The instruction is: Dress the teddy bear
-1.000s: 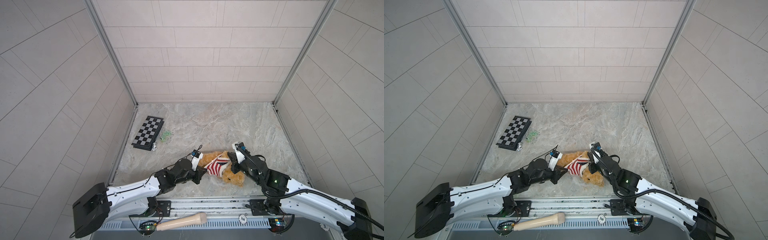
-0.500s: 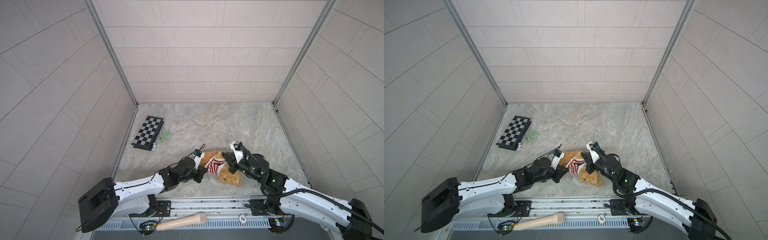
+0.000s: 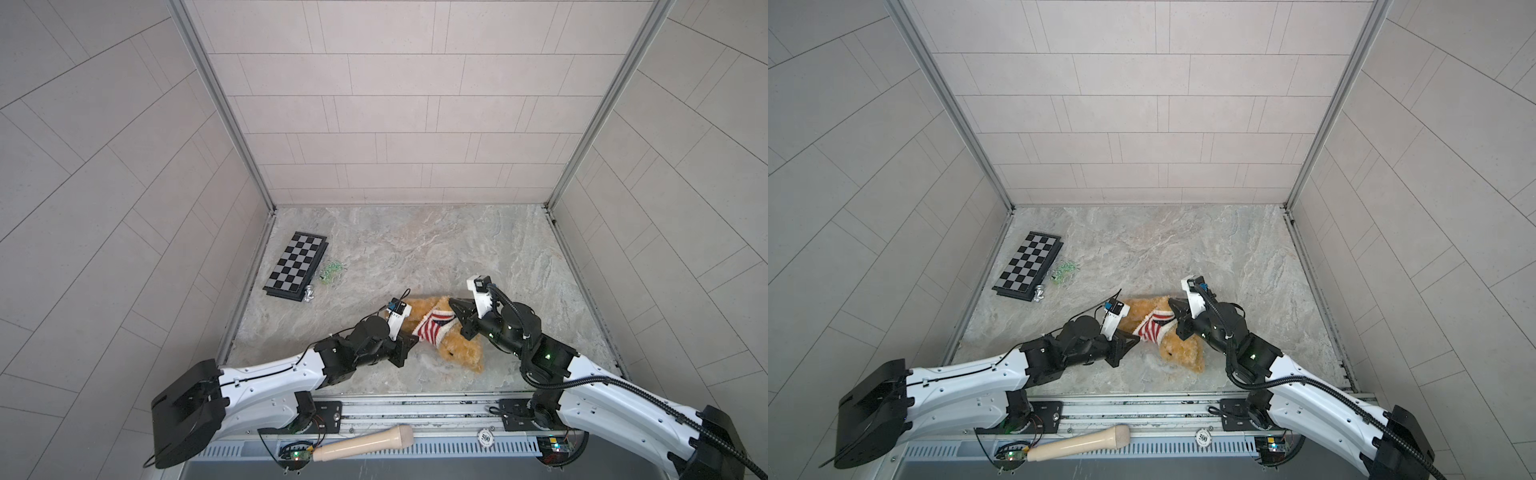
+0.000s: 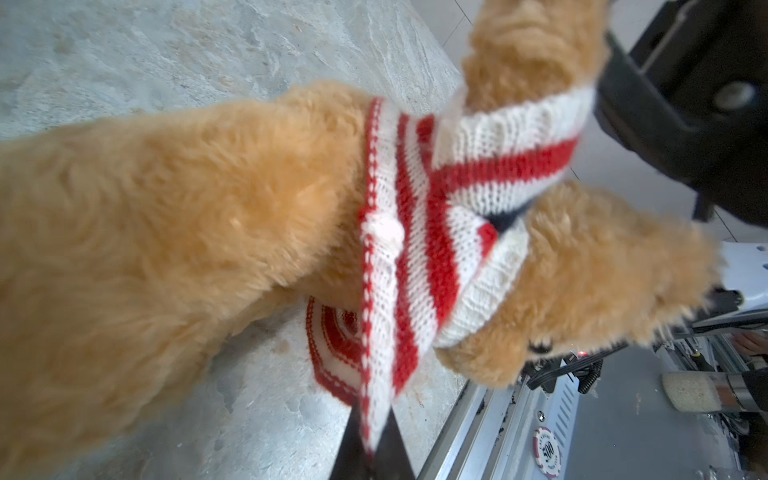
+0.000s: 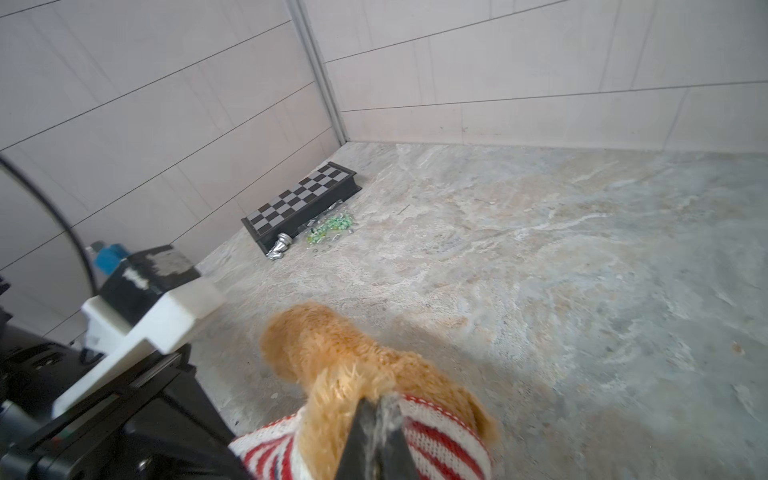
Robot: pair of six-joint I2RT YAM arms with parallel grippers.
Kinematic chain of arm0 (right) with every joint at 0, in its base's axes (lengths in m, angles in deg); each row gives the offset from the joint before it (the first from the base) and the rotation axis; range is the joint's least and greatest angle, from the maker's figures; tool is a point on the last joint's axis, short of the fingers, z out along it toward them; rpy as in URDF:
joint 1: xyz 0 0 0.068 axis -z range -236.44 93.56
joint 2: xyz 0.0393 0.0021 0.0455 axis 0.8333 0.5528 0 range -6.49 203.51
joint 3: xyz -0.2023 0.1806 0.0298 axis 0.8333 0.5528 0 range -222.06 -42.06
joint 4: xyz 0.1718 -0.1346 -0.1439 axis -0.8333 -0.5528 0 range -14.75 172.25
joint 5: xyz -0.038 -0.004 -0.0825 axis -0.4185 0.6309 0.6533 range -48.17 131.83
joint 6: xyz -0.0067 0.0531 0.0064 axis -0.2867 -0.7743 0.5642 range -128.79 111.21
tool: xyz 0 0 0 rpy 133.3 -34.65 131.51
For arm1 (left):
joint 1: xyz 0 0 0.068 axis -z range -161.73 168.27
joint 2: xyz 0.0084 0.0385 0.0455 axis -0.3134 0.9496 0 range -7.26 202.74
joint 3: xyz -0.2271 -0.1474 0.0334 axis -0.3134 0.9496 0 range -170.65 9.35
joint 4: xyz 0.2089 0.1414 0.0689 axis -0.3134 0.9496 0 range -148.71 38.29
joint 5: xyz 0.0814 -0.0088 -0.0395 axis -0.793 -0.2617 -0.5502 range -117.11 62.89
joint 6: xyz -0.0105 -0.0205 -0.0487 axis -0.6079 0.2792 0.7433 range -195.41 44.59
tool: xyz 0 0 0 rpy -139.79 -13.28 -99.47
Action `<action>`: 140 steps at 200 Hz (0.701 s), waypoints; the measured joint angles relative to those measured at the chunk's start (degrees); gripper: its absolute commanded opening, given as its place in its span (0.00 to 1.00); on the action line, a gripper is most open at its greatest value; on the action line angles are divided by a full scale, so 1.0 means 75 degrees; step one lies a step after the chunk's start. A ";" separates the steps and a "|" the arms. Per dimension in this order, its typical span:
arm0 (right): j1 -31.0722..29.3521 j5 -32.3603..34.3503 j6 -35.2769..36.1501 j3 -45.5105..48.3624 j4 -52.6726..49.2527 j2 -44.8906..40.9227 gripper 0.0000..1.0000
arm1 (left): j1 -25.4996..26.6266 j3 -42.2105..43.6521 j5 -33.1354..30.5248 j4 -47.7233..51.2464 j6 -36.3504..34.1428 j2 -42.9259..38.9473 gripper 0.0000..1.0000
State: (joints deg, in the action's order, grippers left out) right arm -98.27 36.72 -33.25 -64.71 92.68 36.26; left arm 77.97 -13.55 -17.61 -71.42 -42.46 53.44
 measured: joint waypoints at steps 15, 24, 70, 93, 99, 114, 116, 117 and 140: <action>0.0265 -0.0032 -0.0178 0.0000 -0.0143 0.0000 0.03 | 0.0032 0.0038 -0.0026 -0.0015 0.0006 -0.0029 0.00; 0.0408 -0.0076 -0.0297 0.0009 -0.0216 0.0000 0.03 | 0.0050 0.0102 -0.0032 -0.0026 0.0023 -0.0087 0.00; 0.0766 -0.0490 -0.0615 0.0052 -0.0172 0.0256 0.04 | 0.0166 0.0227 -0.0093 0.0312 0.0070 -0.0781 0.00; 0.0807 -0.0714 -0.0621 0.0052 0.0079 0.0813 0.05 | 0.0166 0.0224 -0.0189 0.0458 0.0064 -0.0749 0.00; 0.0822 -0.0813 -0.0621 0.0050 0.0184 0.0997 0.06 | 0.0166 0.0216 -0.0227 0.0460 0.0061 -0.0641 0.00; 0.0854 -0.1035 -0.0597 0.0009 0.0385 0.1390 0.07 | 0.0166 0.0102 -0.0309 0.0493 0.0064 -0.0189 0.00; 0.0854 -0.1064 -0.0589 0.0003 0.0420 0.1445 0.07 | 0.0166 0.0073 -0.0332 0.0495 0.0067 -0.0099 0.00; 0.0854 -0.1087 -0.0592 -0.0003 0.0446 0.1480 0.07 | 0.0166 0.0067 -0.0341 0.0495 0.0070 -0.0067 0.00; 0.0880 -0.1241 -0.0469 -0.0099 0.0740 0.1891 0.15 | 0.0061 -0.0297 -0.0472 0.0504 0.0175 0.0769 0.00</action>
State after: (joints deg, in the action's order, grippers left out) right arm -91.67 27.41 -36.77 -65.46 98.23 50.44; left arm 78.43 -15.78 -21.15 -67.64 -41.15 59.21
